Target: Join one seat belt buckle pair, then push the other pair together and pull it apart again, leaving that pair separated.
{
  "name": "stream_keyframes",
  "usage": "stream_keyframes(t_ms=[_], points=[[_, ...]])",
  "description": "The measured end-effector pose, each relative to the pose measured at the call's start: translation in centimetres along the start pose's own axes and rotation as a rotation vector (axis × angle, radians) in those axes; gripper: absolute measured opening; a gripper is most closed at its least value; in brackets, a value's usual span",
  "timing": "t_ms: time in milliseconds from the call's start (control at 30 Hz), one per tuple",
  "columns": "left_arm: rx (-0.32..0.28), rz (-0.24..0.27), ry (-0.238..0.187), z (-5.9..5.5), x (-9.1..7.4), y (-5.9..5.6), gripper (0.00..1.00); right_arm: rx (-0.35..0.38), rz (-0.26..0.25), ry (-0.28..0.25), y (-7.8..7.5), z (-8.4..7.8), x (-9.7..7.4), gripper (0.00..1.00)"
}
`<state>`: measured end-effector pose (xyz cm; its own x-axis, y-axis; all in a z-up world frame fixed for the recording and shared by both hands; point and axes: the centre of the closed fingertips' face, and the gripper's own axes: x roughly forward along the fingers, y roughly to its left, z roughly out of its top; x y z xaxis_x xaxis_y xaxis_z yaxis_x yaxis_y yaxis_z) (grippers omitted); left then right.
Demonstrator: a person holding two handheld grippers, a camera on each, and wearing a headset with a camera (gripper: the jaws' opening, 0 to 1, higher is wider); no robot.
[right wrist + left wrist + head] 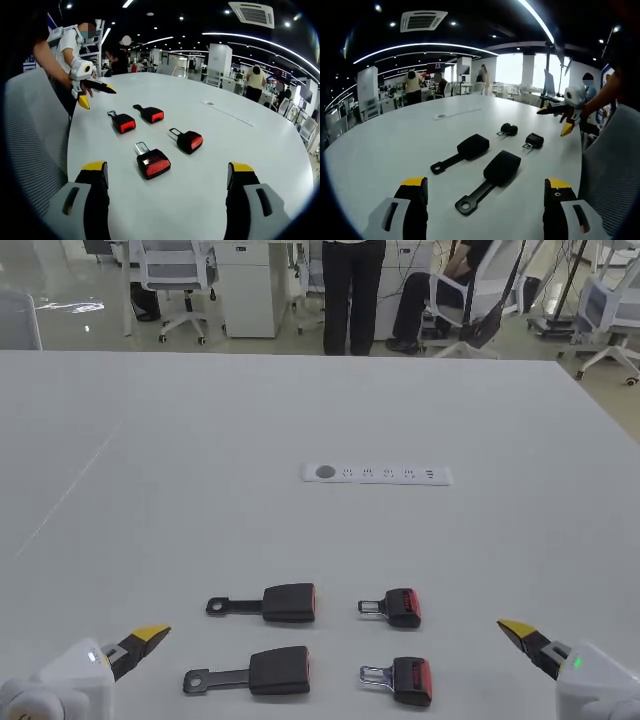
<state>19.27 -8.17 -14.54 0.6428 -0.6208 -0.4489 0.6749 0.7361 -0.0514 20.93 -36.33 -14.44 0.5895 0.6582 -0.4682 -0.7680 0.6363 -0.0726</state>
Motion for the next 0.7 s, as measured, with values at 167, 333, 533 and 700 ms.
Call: stream_keyframes(t_ms=[167,333,533,700], points=[[0.0,-0.001,-0.001,-0.03,0.02,0.1,0.98,-0.001,0.0,0.003,0.23,0.23,-0.14,0.99],[0.004,-0.005,0.002,0.08,0.07,0.19,0.97,-0.006,0.002,0.008,0.09,0.01,-0.12,0.99],[0.017,-0.012,0.003,0.66,0.32,0.21,0.97,-0.012,0.006,0.014,-0.09,-0.36,0.06,0.97],[0.033,-0.029,0.009,0.89,0.76,0.14,0.95,-0.023,0.009,0.024,-0.44,-0.5,0.18,0.95]])
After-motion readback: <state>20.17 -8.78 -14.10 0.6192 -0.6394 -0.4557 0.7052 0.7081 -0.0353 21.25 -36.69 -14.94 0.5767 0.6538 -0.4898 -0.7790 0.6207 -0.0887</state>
